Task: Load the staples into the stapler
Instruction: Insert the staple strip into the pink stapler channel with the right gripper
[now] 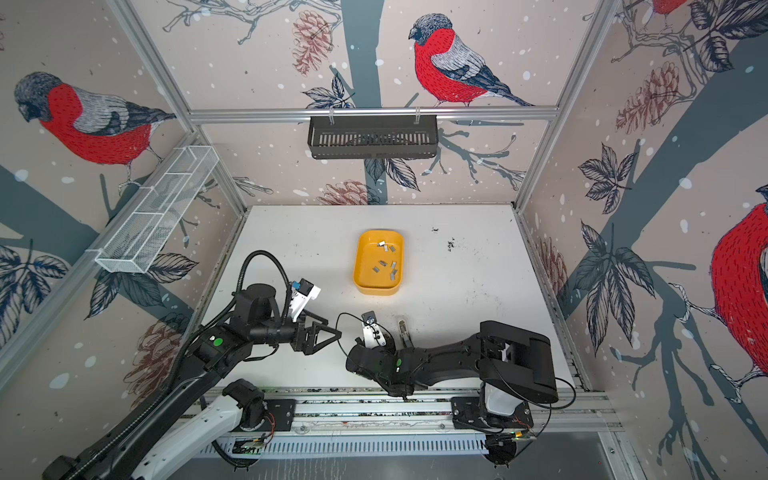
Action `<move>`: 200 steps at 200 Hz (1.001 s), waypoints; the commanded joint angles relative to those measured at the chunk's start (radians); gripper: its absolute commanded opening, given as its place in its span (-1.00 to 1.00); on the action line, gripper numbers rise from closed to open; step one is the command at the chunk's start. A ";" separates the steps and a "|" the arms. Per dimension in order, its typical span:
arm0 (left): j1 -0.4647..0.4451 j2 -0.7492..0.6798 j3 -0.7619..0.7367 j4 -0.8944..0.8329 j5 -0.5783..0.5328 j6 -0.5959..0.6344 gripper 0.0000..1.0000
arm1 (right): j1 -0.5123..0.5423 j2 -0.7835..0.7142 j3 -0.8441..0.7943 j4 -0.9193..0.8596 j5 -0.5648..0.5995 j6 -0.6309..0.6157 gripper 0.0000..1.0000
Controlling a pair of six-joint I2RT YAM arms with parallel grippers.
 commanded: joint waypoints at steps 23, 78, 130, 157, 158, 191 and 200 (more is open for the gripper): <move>-0.001 0.000 0.001 -0.001 0.015 0.008 0.98 | 0.000 0.011 0.009 -0.041 0.032 0.023 -0.78; -0.002 0.001 -0.001 0.001 0.016 0.008 0.97 | -0.002 0.022 0.017 -0.053 0.032 0.019 -0.79; -0.001 -0.001 -0.002 0.001 0.016 0.008 0.97 | -0.005 0.032 0.018 -0.055 0.029 0.018 -0.79; -0.001 0.000 -0.001 0.000 0.018 0.008 0.97 | -0.004 0.034 0.021 -0.053 0.028 0.018 -0.79; -0.001 0.000 -0.001 0.001 0.018 0.008 0.98 | -0.004 0.034 0.021 -0.053 0.028 0.018 -0.79; -0.001 -0.001 -0.001 0.002 0.020 0.007 0.97 | -0.003 0.026 0.024 -0.054 0.038 0.016 -0.79; -0.001 -0.002 -0.002 0.002 0.020 0.008 0.98 | -0.002 0.022 0.024 -0.053 0.038 0.015 -0.79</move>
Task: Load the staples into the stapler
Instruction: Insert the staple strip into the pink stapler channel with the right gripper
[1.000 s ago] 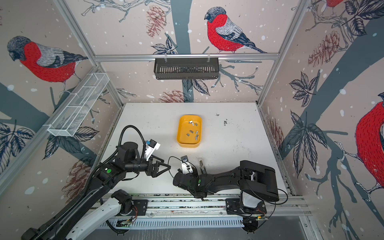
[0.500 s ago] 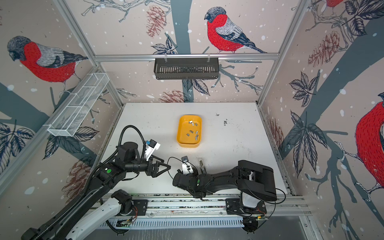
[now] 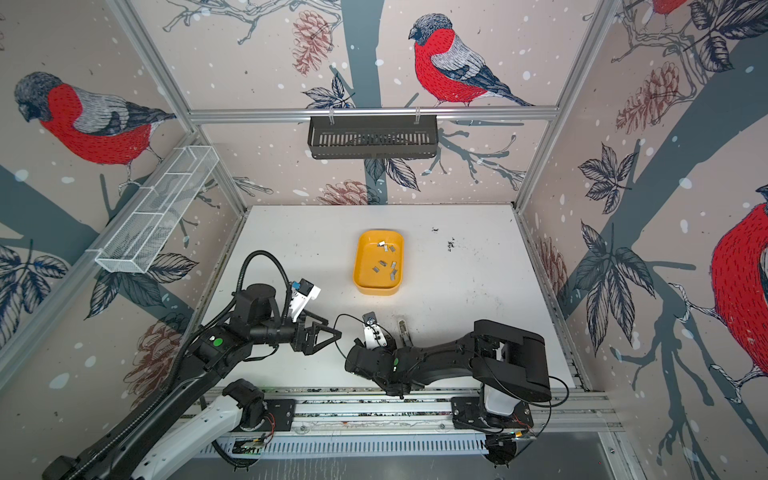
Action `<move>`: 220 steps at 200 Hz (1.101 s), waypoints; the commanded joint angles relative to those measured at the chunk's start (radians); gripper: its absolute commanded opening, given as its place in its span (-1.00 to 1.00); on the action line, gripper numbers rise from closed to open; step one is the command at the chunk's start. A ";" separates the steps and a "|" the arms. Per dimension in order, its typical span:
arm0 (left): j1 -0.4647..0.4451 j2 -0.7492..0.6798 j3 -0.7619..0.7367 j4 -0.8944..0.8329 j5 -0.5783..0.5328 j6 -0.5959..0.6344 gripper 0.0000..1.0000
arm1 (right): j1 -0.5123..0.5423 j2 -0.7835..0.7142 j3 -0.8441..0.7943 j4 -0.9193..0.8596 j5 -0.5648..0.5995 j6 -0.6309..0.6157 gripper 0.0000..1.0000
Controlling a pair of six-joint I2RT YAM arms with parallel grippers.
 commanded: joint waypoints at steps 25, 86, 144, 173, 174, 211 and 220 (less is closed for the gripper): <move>0.000 -0.004 -0.001 0.002 0.018 0.007 0.98 | 0.004 -0.015 0.004 0.002 0.023 -0.003 -0.79; -0.001 -0.006 -0.001 0.002 0.018 0.008 0.97 | 0.004 0.002 0.005 0.013 0.008 -0.001 -0.79; 0.000 -0.007 -0.001 0.004 0.019 0.008 0.98 | 0.007 0.017 0.010 -0.007 0.014 0.011 -0.80; -0.001 -0.007 -0.001 0.004 0.019 0.008 0.98 | 0.008 0.021 0.011 -0.016 0.017 0.014 -0.80; -0.001 -0.007 -0.001 0.004 0.019 0.008 0.98 | 0.008 0.021 0.011 -0.016 0.018 0.014 -0.80; -0.001 -0.008 -0.002 0.004 0.018 0.008 0.98 | 0.013 0.025 0.014 -0.032 0.025 0.019 -0.80; -0.001 -0.007 -0.002 0.004 0.019 0.007 0.97 | 0.014 0.026 0.016 -0.039 0.028 0.022 -0.80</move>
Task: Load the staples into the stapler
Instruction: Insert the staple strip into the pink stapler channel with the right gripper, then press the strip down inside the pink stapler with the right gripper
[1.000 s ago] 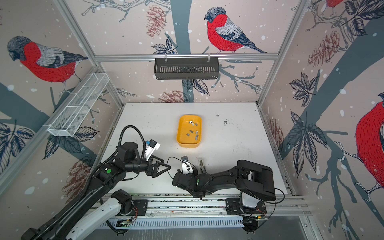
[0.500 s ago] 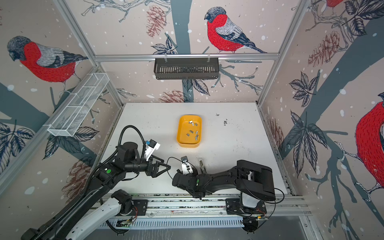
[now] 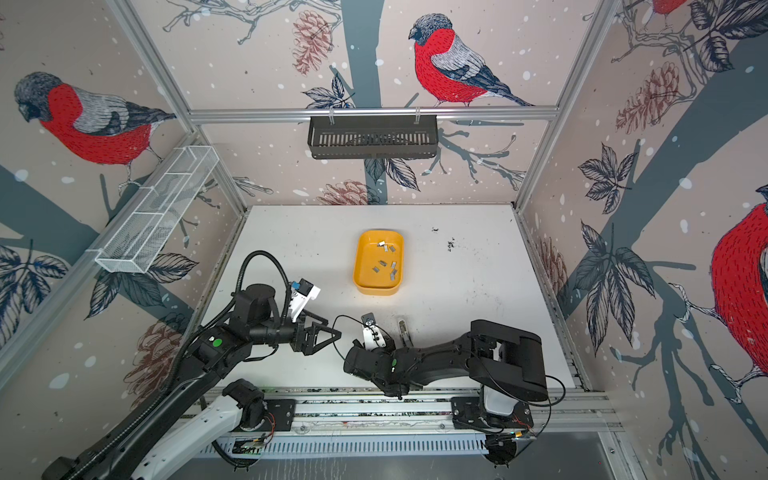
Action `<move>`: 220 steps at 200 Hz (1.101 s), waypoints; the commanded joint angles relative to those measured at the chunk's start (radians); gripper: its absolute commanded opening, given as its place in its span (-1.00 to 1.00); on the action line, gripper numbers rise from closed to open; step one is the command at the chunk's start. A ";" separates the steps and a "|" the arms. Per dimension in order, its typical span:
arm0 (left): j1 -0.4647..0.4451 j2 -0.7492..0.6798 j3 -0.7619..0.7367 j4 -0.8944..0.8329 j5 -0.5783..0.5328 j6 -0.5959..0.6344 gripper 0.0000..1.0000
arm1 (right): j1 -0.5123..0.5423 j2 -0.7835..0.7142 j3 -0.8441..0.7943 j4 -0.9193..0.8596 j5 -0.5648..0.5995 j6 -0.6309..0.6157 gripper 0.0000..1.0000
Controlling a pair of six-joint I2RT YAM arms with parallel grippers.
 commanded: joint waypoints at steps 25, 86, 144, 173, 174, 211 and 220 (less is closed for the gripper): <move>-0.001 0.001 -0.003 0.005 0.019 0.008 0.98 | 0.017 0.012 0.015 -0.055 0.036 0.027 -0.78; 0.000 0.002 -0.002 0.006 0.023 0.008 0.97 | 0.029 0.013 0.023 -0.074 0.044 0.039 -0.60; 0.000 0.005 -0.003 0.005 0.024 0.008 0.97 | 0.026 -0.009 0.017 -0.061 0.035 0.035 -0.49; -0.002 0.006 -0.002 0.006 0.024 0.007 0.98 | 0.018 -0.033 0.005 -0.045 0.025 0.030 -0.51; -0.002 0.005 -0.002 0.006 0.024 0.008 0.98 | 0.019 -0.034 0.005 -0.044 0.024 0.030 -0.52; 0.000 0.005 -0.003 0.006 0.024 0.008 0.97 | -0.023 -0.071 -0.028 0.013 -0.062 0.003 -0.57; 0.000 0.006 -0.003 0.007 0.024 0.008 0.98 | -0.033 -0.083 -0.043 0.041 -0.091 -0.007 -0.56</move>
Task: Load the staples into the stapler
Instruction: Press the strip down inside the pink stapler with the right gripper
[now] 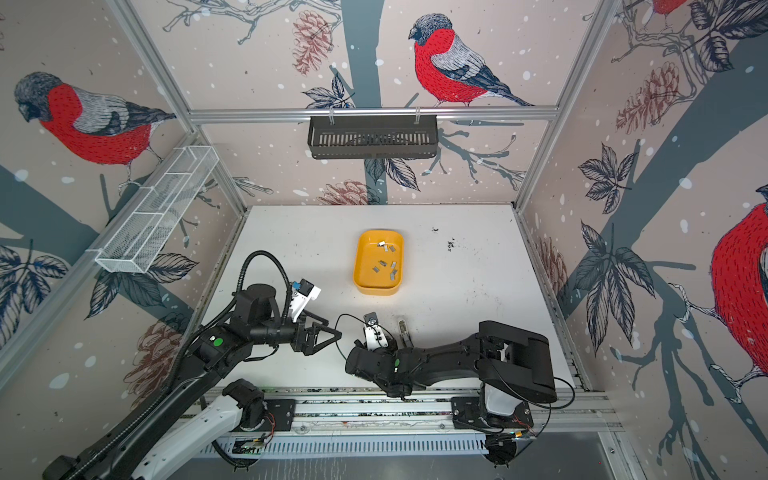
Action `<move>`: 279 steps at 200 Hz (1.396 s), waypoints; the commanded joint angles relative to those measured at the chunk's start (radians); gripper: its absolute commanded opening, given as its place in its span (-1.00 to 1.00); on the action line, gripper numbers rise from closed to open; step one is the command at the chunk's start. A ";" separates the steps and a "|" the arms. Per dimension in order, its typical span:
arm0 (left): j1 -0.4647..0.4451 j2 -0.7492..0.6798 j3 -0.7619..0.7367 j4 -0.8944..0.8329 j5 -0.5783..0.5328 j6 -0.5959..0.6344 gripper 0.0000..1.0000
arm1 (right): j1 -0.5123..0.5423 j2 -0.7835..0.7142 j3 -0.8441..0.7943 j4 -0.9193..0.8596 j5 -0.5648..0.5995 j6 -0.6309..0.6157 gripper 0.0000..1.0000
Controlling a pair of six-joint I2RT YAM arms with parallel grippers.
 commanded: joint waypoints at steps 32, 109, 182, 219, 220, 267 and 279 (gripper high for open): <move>0.000 -0.001 -0.001 0.007 0.020 0.008 0.97 | -0.054 -0.052 -0.057 0.116 -0.139 -0.039 -0.56; 0.000 -0.002 -0.001 0.007 0.021 0.008 0.98 | -0.086 -0.056 -0.070 0.134 -0.194 -0.050 -0.56; 0.001 -0.001 -0.001 0.007 0.019 0.008 0.98 | -0.089 -0.044 -0.080 0.108 -0.190 -0.026 -0.56; 0.000 0.002 -0.001 0.007 0.019 0.008 0.98 | -0.086 -0.045 -0.088 0.105 -0.192 -0.022 -0.57; 0.000 0.001 -0.001 0.007 0.019 0.008 0.98 | -0.087 -0.045 -0.088 0.105 -0.192 -0.022 -0.57; 0.000 0.003 -0.001 0.007 0.019 0.008 0.98 | -0.080 -0.047 -0.093 0.100 -0.191 -0.019 -0.57; 0.000 0.002 -0.001 0.008 0.018 0.008 0.98 | -0.078 -0.050 -0.096 0.097 -0.191 -0.014 -0.57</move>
